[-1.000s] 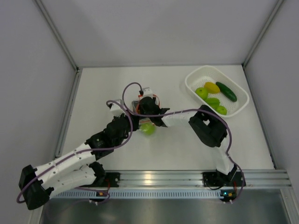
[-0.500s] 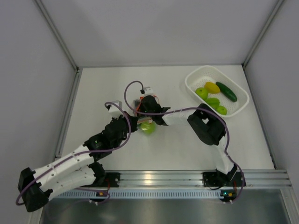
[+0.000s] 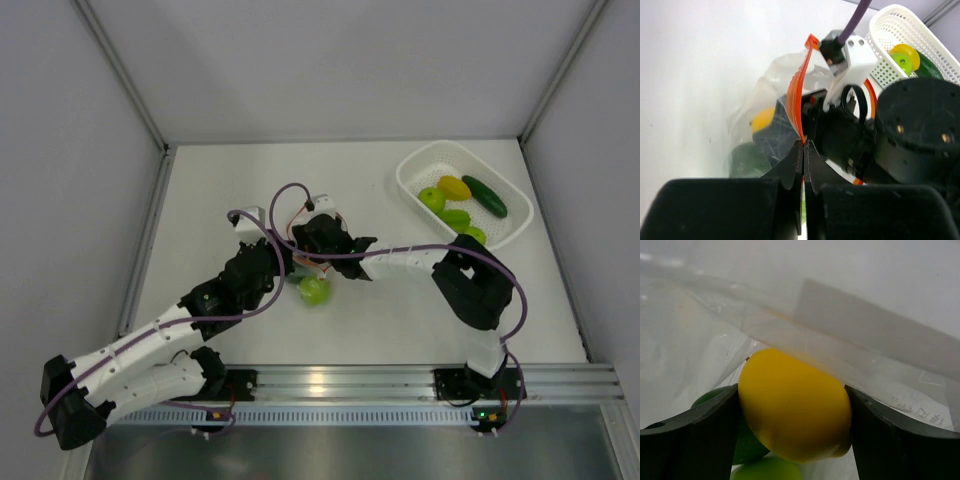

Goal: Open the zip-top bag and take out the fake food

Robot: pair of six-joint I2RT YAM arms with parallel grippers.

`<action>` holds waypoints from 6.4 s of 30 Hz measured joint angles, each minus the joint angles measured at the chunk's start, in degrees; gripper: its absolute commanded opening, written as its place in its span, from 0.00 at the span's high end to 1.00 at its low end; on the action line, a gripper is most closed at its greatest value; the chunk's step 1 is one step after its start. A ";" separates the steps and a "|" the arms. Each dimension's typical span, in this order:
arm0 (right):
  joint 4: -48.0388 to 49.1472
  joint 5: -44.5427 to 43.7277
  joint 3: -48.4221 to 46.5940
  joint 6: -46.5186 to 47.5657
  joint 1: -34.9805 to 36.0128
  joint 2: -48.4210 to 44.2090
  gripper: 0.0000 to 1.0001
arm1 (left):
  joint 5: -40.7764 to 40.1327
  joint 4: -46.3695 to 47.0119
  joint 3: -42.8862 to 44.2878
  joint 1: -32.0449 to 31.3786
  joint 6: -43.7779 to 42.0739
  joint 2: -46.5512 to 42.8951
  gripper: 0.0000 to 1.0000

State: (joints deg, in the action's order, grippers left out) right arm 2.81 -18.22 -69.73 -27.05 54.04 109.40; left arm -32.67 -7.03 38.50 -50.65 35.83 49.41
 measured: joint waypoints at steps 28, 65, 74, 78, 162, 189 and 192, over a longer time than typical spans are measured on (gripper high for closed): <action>-22.16 -5.20 3.21 2.05 2.93 -20.39 0.44 | 14.71 5.20 4.48 -0.55 -13.18 1.88 1.00; -23.23 -1.60 2.27 5.29 3.34 -34.18 0.53 | 12.52 3.93 5.79 -0.04 -10.97 10.84 1.00; -23.85 1.44 1.49 6.40 3.34 -35.06 0.56 | 5.64 1.27 5.86 0.00 -11.50 9.53 1.00; -22.45 1.55 2.29 6.51 3.28 -40.76 0.57 | 1.57 -1.38 7.17 0.07 -11.28 8.81 1.00; -9.75 14.19 7.85 -5.99 -4.37 -27.78 0.61 | -0.48 0.20 5.40 1.57 0.15 5.90 1.00; 2.21 -10.40 -0.11 -18.01 5.33 -5.27 0.67 | -1.27 -0.09 3.69 1.90 0.70 2.27 1.00; 3.87 -12.00 0.20 -18.01 6.43 -2.99 0.67 | -1.40 -0.46 3.69 1.99 0.72 1.33 1.00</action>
State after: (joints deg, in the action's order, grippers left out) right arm 6.68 -30.22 -69.54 -45.06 60.47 106.41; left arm -34.06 -7.49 42.19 -48.66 36.56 50.74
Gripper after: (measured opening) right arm 0.330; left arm 0.015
